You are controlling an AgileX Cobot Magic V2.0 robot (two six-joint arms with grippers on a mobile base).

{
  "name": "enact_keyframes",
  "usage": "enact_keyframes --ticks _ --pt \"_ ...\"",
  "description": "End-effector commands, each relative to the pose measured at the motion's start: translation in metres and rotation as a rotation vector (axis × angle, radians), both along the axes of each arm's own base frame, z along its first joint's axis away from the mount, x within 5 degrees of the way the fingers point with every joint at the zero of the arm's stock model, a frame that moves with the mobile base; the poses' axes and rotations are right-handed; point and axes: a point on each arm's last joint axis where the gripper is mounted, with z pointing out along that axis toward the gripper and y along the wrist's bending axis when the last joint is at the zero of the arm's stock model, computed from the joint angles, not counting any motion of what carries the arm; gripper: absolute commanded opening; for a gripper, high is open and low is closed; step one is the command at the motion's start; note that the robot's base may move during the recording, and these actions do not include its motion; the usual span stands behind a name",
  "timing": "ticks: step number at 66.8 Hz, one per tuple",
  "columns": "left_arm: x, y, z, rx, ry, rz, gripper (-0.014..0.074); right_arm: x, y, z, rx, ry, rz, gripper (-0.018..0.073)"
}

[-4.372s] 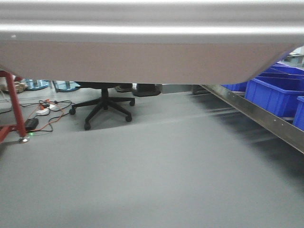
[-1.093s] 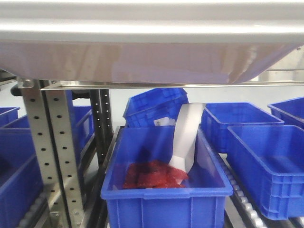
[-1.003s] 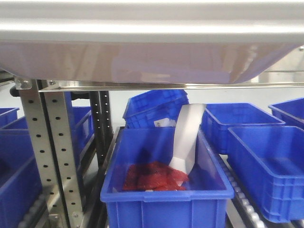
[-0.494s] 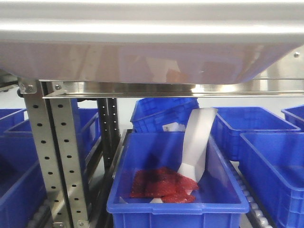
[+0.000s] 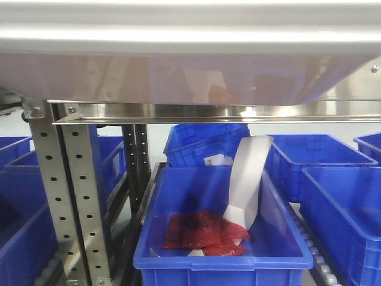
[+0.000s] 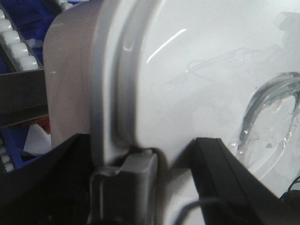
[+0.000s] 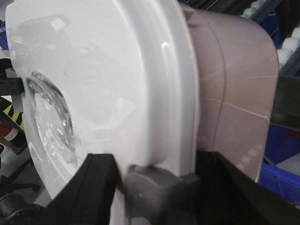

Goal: Grab white bin and place on right shelf
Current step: 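Raise the bin with both grippers above the steel shelf edge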

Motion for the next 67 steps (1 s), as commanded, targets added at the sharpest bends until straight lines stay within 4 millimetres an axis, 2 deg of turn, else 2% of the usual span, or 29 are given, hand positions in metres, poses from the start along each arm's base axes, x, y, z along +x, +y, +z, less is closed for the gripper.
enact_keyframes --ticks 1,67 --pt "-0.0225 -0.0156 0.0192 -0.156 0.013 -0.211 0.028 -0.0163 0.0126 0.022 0.17 -0.024 0.186 0.0402" --pt "-0.021 -0.0153 0.0204 -0.167 0.003 -0.195 0.028 -0.0146 0.0118 0.0225 0.173 -0.031 0.166 0.0402"
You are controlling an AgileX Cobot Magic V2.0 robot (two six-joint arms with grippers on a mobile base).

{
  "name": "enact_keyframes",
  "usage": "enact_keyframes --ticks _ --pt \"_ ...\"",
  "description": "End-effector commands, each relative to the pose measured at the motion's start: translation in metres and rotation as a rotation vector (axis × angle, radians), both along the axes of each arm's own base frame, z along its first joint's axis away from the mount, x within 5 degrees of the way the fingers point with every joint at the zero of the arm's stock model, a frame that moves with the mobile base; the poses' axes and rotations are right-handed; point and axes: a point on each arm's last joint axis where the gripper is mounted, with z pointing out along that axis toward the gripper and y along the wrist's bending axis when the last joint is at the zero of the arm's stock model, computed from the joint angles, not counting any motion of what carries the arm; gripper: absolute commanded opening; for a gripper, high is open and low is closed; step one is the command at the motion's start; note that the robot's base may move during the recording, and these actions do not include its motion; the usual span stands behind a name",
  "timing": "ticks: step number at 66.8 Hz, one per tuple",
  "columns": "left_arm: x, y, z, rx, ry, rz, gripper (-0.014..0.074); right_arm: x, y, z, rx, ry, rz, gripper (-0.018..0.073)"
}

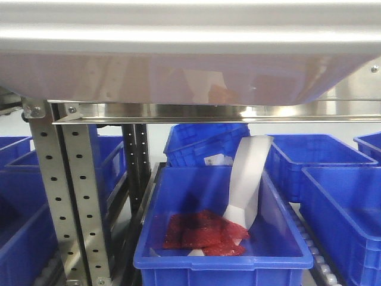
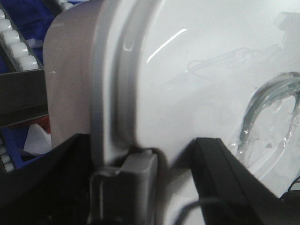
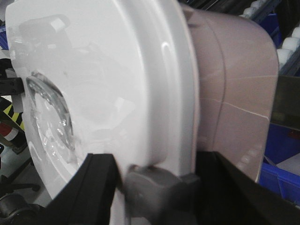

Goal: Grab white bin and place on right shelf
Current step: 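Raise the bin with both grippers above the steel shelf edge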

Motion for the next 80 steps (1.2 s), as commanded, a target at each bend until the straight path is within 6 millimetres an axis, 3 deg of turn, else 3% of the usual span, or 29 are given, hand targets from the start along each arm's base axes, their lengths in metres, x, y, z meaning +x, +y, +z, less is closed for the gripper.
enact_keyframes --ticks 1,25,43,62,80 --pt "-0.021 -0.015 0.02 -0.168 0.002 -0.195 0.028 -0.015 0.012 0.022 0.173 -0.031 0.166 0.0402" --pt "-0.013 -0.018 0.026 -0.283 0.02 -0.218 0.028 -0.009 0.01 0.032 0.206 -0.062 0.126 0.0402" --pt "0.005 -0.017 0.044 -0.305 -0.042 -0.221 0.028 0.006 0.007 0.062 0.198 -0.128 0.111 0.0402" --pt "0.038 -0.019 0.074 -0.313 -0.093 -0.248 0.028 0.05 0.001 0.077 0.205 -0.103 0.098 0.0402" --pt "0.089 -0.04 0.078 -0.328 -0.078 -0.286 0.0281 0.095 -0.007 0.09 0.215 -0.102 0.065 0.0402"
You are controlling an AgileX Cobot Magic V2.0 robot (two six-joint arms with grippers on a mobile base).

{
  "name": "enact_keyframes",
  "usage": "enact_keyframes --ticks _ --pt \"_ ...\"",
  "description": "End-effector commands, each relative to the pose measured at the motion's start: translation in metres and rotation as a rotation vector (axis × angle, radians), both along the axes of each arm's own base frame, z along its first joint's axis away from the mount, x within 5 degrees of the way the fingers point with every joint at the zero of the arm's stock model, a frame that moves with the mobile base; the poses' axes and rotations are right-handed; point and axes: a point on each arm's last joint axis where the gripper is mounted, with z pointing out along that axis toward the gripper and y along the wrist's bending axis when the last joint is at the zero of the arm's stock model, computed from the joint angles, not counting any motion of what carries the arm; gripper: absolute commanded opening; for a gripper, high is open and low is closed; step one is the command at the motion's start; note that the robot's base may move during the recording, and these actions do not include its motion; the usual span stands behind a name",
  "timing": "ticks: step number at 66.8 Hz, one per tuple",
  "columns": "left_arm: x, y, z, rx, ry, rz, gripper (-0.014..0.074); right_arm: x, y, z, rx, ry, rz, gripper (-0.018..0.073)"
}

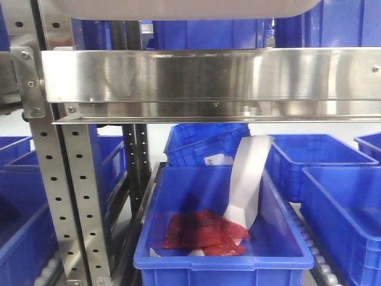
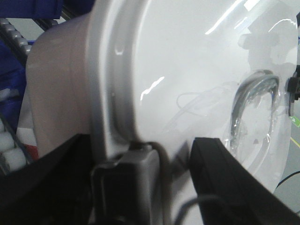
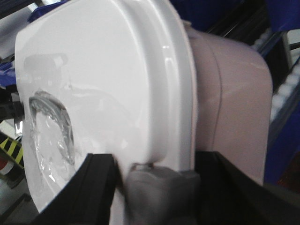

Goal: Grab white bin and place on right shelf
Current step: 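Raise the bin with both grippers above the steel shelf edge, then push the bin with both grippers farther onto the upper shelf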

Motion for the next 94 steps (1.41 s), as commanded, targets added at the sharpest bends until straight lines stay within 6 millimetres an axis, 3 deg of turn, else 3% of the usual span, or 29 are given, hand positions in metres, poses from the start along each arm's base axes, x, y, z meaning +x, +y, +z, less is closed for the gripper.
enact_keyframes --ticks 1,13,39,70,94 --pt "-0.014 -0.026 0.032 -0.205 -0.025 -0.212 0.0281 -0.003 0.011 0.029 0.157 -0.061 0.124 0.0402" --pt "0.025 -0.034 0.031 -0.241 0.0 -0.209 0.0282 0.025 0.006 0.028 0.185 -0.015 0.107 0.0404" --pt "0.081 -0.037 0.02 -0.294 0.039 -0.14 0.0282 0.084 -0.003 0.019 0.295 0.052 0.064 0.0404" --pt "0.117 -0.035 0.0 -0.389 0.143 0.009 0.0282 0.128 -0.014 -0.014 0.371 0.16 -0.054 0.0405" --pt "0.141 -0.032 -0.021 -0.396 0.178 0.103 0.0282 0.14 -0.024 -0.017 0.383 0.139 -0.195 0.0417"
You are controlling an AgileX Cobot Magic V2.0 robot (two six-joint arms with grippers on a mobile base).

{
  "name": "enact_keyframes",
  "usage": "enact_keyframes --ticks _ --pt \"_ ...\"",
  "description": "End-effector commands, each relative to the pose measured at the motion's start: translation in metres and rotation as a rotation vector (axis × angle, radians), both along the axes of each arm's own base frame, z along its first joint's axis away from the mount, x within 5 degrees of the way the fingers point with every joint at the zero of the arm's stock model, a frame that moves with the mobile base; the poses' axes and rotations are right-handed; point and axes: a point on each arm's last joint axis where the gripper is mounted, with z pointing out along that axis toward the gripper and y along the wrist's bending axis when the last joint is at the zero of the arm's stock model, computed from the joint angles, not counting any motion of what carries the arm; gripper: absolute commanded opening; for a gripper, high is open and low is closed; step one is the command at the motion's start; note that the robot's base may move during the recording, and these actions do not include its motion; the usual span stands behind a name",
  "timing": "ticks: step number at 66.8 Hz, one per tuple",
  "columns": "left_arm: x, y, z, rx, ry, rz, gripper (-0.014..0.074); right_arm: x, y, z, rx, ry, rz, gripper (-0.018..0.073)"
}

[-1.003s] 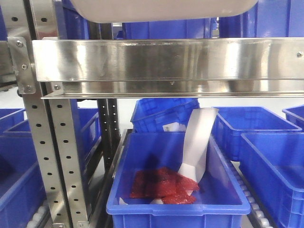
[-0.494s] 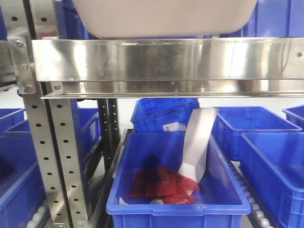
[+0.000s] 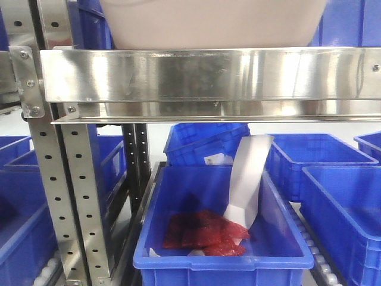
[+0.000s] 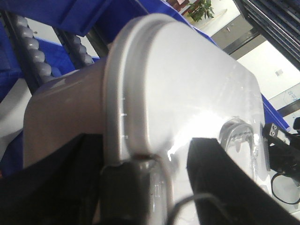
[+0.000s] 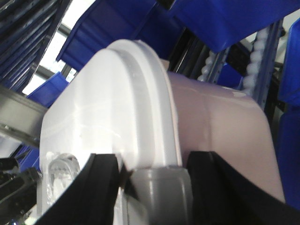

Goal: Grab white bin and place on right shelf
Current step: 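Push the bin with both grippers farther onto the upper shelf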

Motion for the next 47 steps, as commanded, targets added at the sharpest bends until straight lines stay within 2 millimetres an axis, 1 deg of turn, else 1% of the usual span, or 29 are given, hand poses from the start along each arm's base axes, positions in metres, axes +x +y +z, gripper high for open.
enact_keyframes --ticks 1,7,11,18,22,32,38,47 --pt "-0.014 -0.006 0.037 -0.122 -0.066 -0.017 0.0283 -0.013 0.006 0.035 0.081 -0.1 0.008 0.0424" --pt "-0.012 -0.004 0.037 -0.119 -0.072 0.008 0.0303 -0.011 0.004 0.034 0.061 -0.099 -0.02 0.049" --pt "-0.011 -0.003 0.038 -0.125 -0.078 0.032 0.0351 -0.008 0.003 0.031 0.046 -0.093 -0.034 0.0547" --pt "-0.008 -0.001 0.038 -0.124 -0.082 0.071 0.0441 -0.003 0.001 0.025 0.045 -0.079 -0.048 0.06" --pt "-0.006 0.001 0.038 -0.124 -0.085 0.094 0.0466 0.002 -0.001 0.02 0.042 -0.067 -0.068 0.0605" --pt "-0.003 0.004 0.038 -0.123 -0.092 0.147 0.0466 0.014 -0.008 0.008 0.028 -0.041 -0.137 0.0605" --pt "-0.001 0.006 0.038 -0.123 -0.095 0.171 0.0466 0.017 -0.012 0.006 0.017 -0.044 -0.179 0.0605" --pt "0.001 0.01 0.039 -0.123 -0.1 0.209 0.0461 0.019 -0.027 0.006 0.005 -0.053 -0.257 0.0603"
